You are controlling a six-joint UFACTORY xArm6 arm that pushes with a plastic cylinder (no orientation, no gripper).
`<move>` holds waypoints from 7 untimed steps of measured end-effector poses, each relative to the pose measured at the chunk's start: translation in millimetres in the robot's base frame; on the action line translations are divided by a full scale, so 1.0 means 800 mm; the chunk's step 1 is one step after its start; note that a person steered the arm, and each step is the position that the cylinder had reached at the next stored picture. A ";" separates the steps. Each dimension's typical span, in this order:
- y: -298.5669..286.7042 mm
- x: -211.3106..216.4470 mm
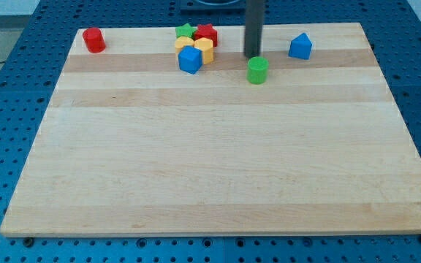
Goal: Place the green circle below the blue cube
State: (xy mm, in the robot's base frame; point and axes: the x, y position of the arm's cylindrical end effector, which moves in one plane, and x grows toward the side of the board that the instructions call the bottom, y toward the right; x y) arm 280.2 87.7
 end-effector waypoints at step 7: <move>-0.176 0.206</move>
